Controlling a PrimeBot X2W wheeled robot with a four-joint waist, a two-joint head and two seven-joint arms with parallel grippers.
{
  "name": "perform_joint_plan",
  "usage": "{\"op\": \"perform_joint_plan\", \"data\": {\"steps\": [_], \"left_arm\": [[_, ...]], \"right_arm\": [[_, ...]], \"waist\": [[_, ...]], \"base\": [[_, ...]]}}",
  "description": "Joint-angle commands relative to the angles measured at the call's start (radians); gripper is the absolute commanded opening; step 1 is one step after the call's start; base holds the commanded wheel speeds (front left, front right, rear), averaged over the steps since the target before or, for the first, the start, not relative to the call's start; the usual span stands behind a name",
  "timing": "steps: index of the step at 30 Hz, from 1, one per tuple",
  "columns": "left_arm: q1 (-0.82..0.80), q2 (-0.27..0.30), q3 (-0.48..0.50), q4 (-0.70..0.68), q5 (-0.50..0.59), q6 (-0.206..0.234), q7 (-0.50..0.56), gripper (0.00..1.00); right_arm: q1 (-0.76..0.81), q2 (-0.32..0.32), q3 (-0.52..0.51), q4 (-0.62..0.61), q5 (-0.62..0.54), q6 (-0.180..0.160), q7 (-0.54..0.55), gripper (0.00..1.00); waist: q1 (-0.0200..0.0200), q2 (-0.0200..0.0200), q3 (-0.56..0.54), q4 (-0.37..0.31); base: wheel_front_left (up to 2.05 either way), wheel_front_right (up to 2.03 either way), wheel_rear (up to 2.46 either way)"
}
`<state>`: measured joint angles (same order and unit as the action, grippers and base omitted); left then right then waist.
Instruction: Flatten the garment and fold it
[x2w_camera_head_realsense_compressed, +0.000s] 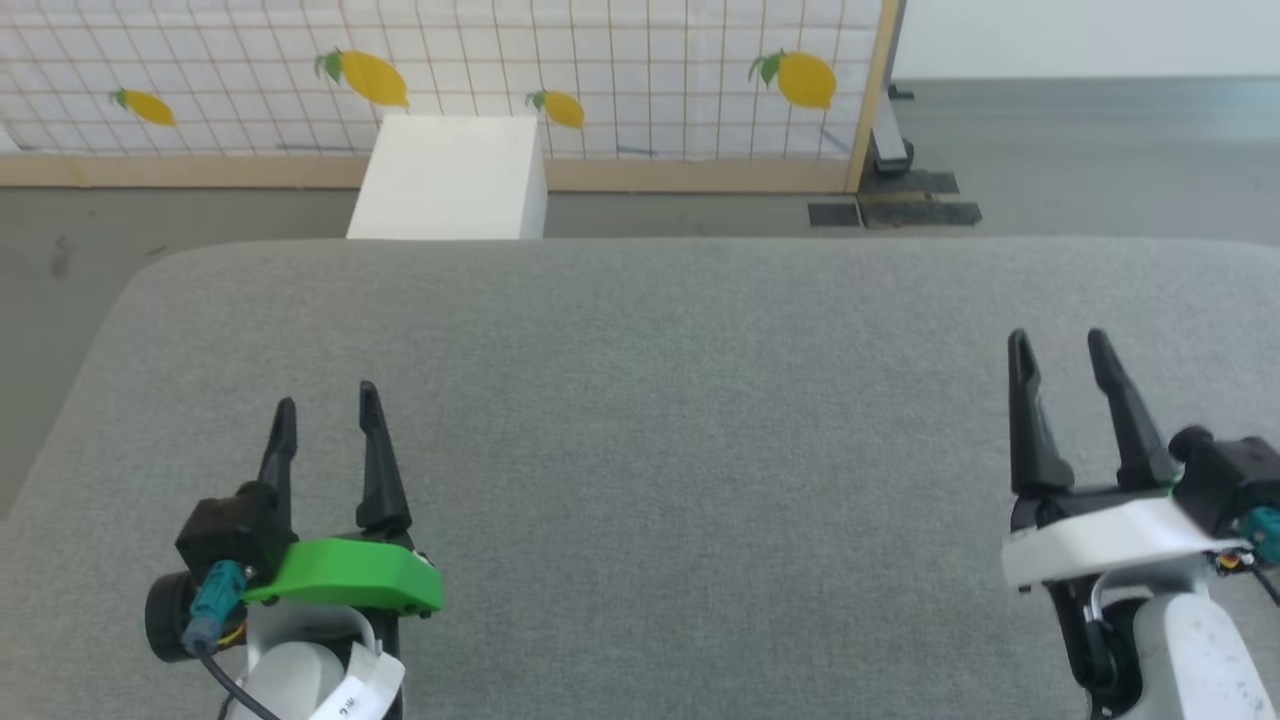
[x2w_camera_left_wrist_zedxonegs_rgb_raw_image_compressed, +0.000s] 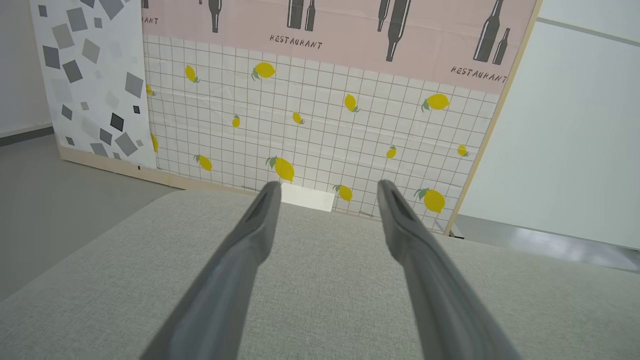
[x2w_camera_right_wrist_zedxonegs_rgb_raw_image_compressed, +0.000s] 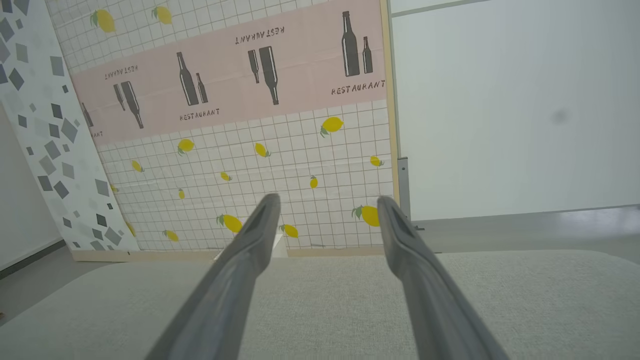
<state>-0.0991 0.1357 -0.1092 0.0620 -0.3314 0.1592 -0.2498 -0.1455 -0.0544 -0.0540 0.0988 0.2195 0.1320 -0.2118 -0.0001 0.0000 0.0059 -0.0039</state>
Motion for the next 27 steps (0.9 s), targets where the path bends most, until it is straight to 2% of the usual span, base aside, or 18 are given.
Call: {"op": "perform_joint_plan", "data": {"steps": [1,8,13,27], "left_arm": [[0.013,-0.007,-0.004,0.007,0.006,-0.004,-0.008,1.0],[0.023,-0.009,-0.046,0.058,0.04,-0.016,-0.008,1.0],[0.006,0.002,-0.098,0.133,0.077,-0.022,0.032,1.0],[-0.014,0.003,-0.121,0.174,0.059,-0.047,0.027,1.0]], "right_arm": [[0.016,0.003,-0.001,0.007,-0.019,-0.001,-0.008,1.0],[0.065,0.004,-0.019,0.069,-0.033,-0.001,-0.017,1.0],[0.088,0.004,-0.035,0.092,-0.054,-0.001,0.001,1.0],[0.083,0.004,-0.027,0.117,-0.025,-0.001,0.004,1.0]], "waist": [[0.0001,0.0,-0.02,0.015],[0.0001,0.0,-0.035,0.02],[0.0001,0.0,-0.03,0.017],[0.0001,0.0,-0.02,0.01]], "base": [[0.0,0.0,0.0],[0.0,0.0,0.0],[0.0,0.0,0.0],[0.0,0.0,0.0]]}}
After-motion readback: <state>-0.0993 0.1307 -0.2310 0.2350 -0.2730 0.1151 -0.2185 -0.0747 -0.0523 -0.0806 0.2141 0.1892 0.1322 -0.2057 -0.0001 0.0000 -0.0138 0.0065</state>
